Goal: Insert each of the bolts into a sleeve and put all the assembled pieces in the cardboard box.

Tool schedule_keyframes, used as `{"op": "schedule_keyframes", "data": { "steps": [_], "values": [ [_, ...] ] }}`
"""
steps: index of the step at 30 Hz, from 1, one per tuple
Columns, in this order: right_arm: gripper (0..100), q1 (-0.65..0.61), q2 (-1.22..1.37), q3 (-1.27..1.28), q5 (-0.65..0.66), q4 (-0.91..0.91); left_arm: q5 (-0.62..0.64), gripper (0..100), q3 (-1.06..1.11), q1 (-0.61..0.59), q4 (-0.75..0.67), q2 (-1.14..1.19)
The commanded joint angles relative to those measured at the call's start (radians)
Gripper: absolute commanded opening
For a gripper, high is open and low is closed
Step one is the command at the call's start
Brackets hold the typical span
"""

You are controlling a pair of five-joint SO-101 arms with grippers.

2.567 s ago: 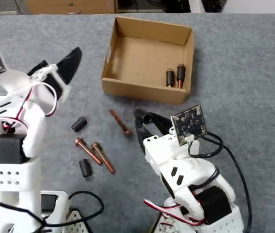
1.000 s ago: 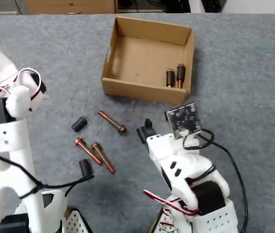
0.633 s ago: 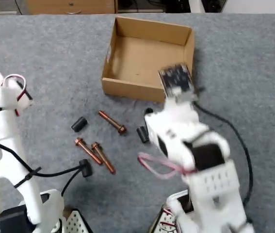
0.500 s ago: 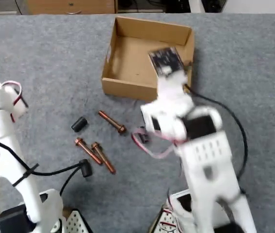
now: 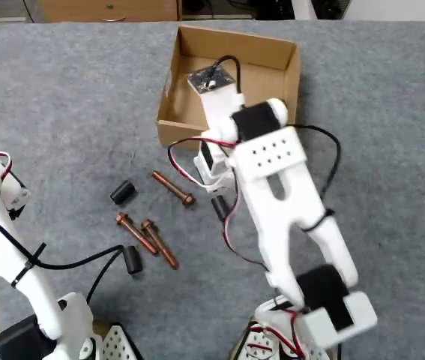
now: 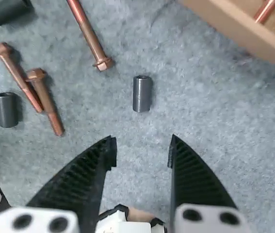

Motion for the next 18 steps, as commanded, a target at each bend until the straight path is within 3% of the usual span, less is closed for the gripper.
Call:
{"op": "schedule_keyframes", "data": {
  "steps": [1,18],
  "values": [
    [16.3,-0.016,0.076,-0.044,0.002,-0.025,-0.009,2,0.002,-0.006,-0.040,-0.010],
    [16.3,-0.015,0.406,0.008,0.009,-0.235,-0.009,2,0.002,-0.006,-0.068,-0.007]
  ]
}}
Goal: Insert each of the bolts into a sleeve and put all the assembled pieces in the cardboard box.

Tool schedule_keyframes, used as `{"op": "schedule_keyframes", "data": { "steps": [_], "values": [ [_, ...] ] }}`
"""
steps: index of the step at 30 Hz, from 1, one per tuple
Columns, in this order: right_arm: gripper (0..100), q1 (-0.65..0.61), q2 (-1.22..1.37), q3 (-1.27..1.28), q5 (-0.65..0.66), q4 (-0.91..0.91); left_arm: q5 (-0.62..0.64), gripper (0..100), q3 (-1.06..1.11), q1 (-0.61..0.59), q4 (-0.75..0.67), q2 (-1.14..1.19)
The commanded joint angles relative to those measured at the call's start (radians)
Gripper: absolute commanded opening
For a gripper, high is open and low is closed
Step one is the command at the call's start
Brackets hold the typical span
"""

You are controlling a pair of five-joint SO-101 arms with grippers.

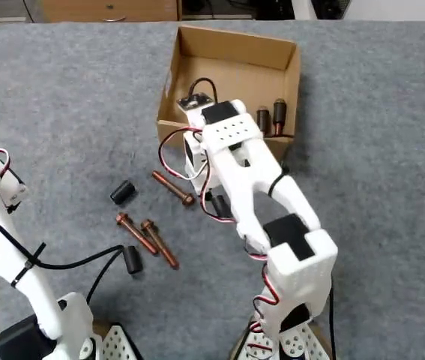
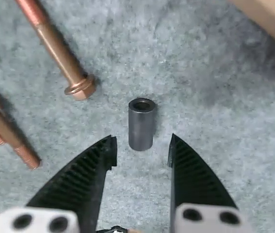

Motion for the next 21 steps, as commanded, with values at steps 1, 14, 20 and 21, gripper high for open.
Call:
{"op": "schedule_keyframes", "data": {
  "steps": [1,14,20,21],
  "values": [
    [16.3,-0.015,-0.002,0.039,0.011,-0.071,-0.009,2,0.002,-0.006,-0.014,-0.007],
    [16.3,-0.016,-0.127,0.358,0.037,-0.338,-0.009,2,-0.003,0.015,-0.008,-0.012],
    [2.3,-0.015,-0.125,0.378,0.035,-0.364,-0.008,2,-0.008,0.054,-0.006,-0.012],
    [0.0,-0.015,-0.124,0.378,0.035,-0.364,-0.008,2,-0.008,0.057,-0.006,-0.012]
  ]
}}
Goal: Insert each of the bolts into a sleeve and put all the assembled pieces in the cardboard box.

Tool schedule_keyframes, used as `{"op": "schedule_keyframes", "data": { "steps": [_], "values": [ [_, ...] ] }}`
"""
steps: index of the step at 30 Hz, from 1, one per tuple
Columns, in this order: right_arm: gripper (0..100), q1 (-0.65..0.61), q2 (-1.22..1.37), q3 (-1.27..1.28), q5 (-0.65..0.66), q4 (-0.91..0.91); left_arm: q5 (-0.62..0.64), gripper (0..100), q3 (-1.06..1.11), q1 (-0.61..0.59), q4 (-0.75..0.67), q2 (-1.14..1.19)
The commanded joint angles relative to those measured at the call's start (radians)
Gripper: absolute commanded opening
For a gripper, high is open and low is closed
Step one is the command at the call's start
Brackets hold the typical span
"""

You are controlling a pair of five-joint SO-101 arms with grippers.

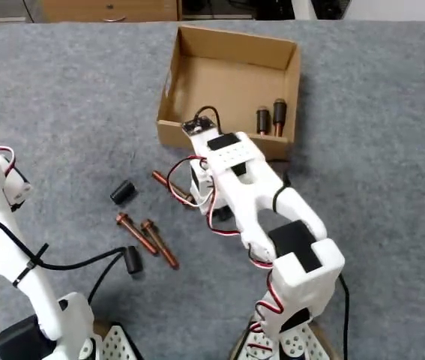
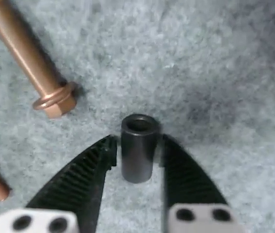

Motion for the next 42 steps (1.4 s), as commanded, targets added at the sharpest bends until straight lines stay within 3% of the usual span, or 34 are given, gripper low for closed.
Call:
{"op": "schedule_keyframes", "data": {
  "steps": [1,7,12,14,17,23,29,33,37,42],
  "values": [
    [1.6,-0.013,-0.048,0.007,0.006,-0.015,-0.008,2,-0.008,0.025,-0.006,-0.012],
    [0.2,-0.007,-0.067,-0.004,0.003,-0.005,-0.008,2,-0.009,0.044,-0.014,-0.012],
    [0.2,0.088,-0.217,-0.018,0.008,0.038,-0.037,2,-0.021,0.092,-0.006,-0.012],
    [0.2,0.140,-0.320,-0.028,0.012,0.086,-0.138,2,-0.037,0.107,-0.006,-0.012],
    [0.2,0.220,-0.492,-0.059,0.074,0.172,-0.393,2,-0.121,0.170,0.003,-0.005],
    [0.2,0.421,-0.849,-0.162,0.170,0.318,-0.555,2,-0.483,0.292,0.000,0.058],
    [0.2,0.605,-1.095,-0.268,0.238,0.454,-0.694,2,-0.956,0.430,0.193,0.364],
    [0.2,0.664,-1.173,-0.369,0.239,0.563,-0.813,2,-1.192,0.486,0.209,0.532],
    [0.2,0.667,-1.221,-0.395,0.230,0.594,-1.034,2,-1.220,0.588,0.209,0.572],
    [0.2,0.662,-1.287,-0.314,0.173,0.595,-1.378,2,-1.017,0.726,0.209,0.575]
  ]
}}
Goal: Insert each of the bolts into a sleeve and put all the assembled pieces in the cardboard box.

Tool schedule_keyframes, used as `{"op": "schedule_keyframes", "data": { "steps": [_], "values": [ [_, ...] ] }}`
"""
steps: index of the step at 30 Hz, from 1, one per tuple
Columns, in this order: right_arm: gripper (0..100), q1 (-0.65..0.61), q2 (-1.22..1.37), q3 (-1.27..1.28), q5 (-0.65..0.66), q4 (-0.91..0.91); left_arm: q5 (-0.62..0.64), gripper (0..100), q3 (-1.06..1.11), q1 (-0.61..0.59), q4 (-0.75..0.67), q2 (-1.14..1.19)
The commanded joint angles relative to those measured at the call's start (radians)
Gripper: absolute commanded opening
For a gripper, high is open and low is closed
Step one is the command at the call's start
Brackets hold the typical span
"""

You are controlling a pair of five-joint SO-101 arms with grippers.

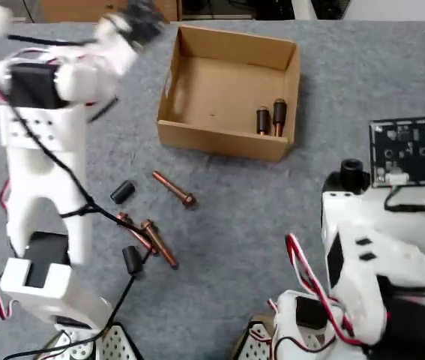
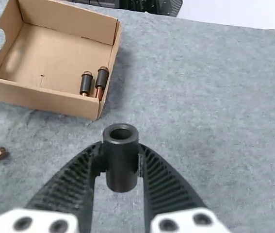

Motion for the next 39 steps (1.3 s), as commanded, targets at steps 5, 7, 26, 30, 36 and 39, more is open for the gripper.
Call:
{"op": "schedule_keyframes", "data": {
  "steps": [5,7,26,30,36,39],
  "values": [
    [0.2,0.008,-0.130,0.202,-0.044,0.014,-0.420,14,0.290,0.184,0.011,-0.001],
    [0.2,0.007,-0.174,0.283,-0.044,0.011,-0.482,16,0.347,0.221,0.009,0.002],
    [0.2,0.007,-0.282,0.595,-0.037,0.009,-0.875,16,0.428,0.250,-0.172,0.320],
    [0.2,0.007,-0.277,0.602,-0.037,0.009,-0.907,16,0.440,0.250,-0.267,0.348],
    [0.2,0.007,-0.274,0.607,-0.035,-0.002,-0.924,16,0.439,0.279,-0.373,0.452],
    [0.2,0.007,-0.272,0.607,-0.035,-0.005,-0.922,16,0.436,0.287,-0.364,0.486]
  ]
}}
